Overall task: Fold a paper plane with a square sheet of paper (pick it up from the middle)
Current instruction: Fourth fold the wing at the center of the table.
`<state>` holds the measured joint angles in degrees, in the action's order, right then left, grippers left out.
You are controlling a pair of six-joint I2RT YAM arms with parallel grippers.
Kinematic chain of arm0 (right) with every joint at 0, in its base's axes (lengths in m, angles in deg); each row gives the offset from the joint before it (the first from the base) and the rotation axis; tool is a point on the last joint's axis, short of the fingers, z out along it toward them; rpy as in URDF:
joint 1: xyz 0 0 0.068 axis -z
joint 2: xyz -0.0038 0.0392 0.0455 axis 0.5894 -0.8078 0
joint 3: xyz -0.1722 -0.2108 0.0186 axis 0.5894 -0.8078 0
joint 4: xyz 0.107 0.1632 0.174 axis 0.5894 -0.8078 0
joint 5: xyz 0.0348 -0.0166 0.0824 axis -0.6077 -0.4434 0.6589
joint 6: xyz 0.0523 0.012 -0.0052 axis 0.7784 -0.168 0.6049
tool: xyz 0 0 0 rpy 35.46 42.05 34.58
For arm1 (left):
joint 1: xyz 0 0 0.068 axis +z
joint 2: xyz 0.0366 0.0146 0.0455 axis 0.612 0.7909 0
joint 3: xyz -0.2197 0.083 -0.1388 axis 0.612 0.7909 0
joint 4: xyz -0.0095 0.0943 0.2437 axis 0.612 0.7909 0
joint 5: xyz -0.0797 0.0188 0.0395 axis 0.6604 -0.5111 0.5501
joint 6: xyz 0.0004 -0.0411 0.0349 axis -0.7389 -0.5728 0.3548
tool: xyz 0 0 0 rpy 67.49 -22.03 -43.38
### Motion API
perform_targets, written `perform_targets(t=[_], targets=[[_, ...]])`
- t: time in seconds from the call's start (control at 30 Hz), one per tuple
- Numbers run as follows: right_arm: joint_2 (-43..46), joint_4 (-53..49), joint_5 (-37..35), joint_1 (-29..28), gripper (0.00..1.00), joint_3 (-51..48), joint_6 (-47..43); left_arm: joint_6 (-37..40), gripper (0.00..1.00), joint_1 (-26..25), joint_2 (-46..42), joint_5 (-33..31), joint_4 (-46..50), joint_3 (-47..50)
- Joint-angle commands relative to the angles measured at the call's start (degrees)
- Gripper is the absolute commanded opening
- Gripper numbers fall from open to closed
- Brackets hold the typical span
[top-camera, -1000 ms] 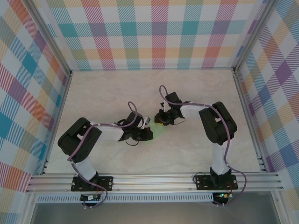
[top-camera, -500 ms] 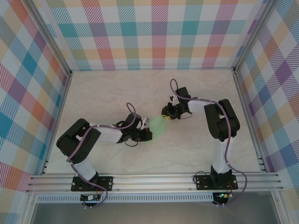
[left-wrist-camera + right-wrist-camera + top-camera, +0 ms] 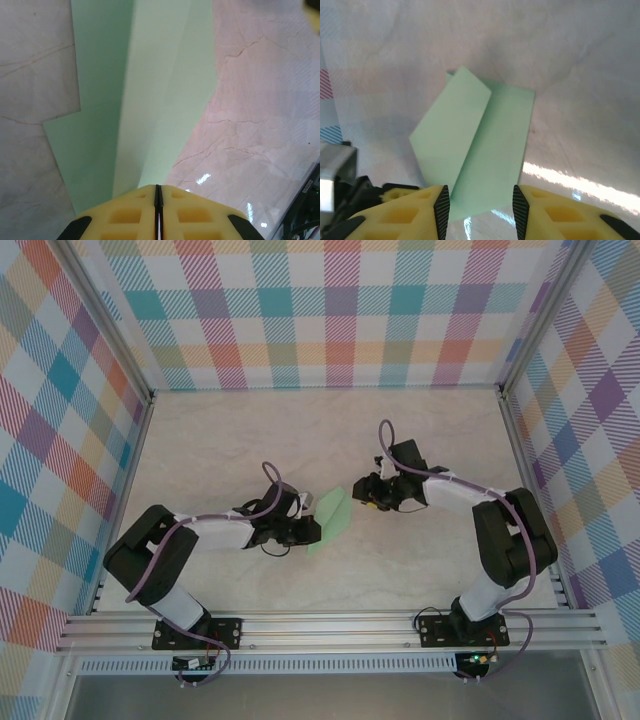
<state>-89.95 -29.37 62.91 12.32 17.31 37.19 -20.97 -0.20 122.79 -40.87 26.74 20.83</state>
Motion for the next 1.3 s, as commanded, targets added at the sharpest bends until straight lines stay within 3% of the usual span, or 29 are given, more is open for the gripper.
perform_targets(t=[0.0, 0.4, 1.27], targets=[[1.50, 0.75, -0.01, -1.45, 0.44, -2.77, 1.75, 1.89, 0.11, 0.58, -0.45, -2.22, 4.81, -3.16], [-1.30, 5.27, -0.38, -5.38, 0.52, -4.42, 8.44, 5.13, 0.11, 0.83, 2.81, -4.64, 6.10, -5.65], [-5.69, 11.42, -0.88, -8.29, 0.51, -4.78, 16.02, 4.14, 0.12, 1.46, 5.04, -2.59, 3.65, -2.55]])
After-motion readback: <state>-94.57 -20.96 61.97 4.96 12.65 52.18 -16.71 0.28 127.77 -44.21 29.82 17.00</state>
